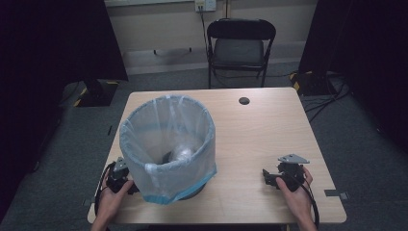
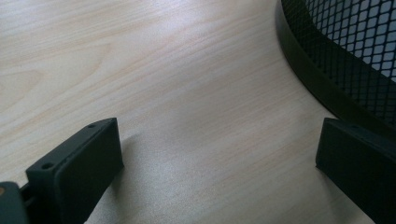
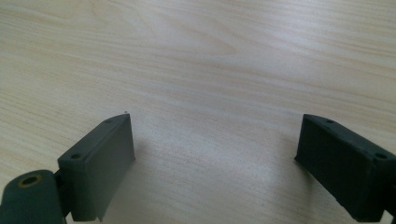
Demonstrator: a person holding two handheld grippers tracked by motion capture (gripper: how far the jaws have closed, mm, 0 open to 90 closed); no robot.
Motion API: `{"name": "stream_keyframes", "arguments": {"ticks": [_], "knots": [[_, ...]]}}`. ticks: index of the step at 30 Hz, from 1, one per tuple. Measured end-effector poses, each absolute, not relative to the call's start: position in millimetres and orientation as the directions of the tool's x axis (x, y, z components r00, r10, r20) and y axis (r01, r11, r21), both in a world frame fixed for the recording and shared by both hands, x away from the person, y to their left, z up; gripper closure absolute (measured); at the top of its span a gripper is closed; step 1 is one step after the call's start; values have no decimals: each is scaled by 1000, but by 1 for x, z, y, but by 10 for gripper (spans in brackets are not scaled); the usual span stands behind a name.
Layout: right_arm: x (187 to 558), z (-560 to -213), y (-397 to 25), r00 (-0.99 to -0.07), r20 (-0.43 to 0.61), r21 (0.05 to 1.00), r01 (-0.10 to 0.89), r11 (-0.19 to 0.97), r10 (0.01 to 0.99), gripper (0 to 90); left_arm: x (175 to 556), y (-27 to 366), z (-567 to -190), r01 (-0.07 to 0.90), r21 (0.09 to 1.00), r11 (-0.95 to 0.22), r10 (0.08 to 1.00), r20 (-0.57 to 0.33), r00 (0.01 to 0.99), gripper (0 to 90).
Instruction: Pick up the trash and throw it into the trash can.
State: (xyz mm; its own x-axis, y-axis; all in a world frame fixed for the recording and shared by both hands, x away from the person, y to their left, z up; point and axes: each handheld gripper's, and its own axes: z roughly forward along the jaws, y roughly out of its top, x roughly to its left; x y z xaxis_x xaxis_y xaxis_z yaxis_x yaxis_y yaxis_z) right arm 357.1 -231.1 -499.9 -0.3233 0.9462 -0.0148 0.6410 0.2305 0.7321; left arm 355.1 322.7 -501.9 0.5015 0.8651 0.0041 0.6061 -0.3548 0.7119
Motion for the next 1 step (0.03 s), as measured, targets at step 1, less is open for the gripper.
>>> {"name": "stream_keyframes", "arguments": {"ticks": [1], "knots": [[357,-500,-231,-323,-15,732,641,231,946,102,355,323,-502,606,712,-355,865,4,502,0]]}}
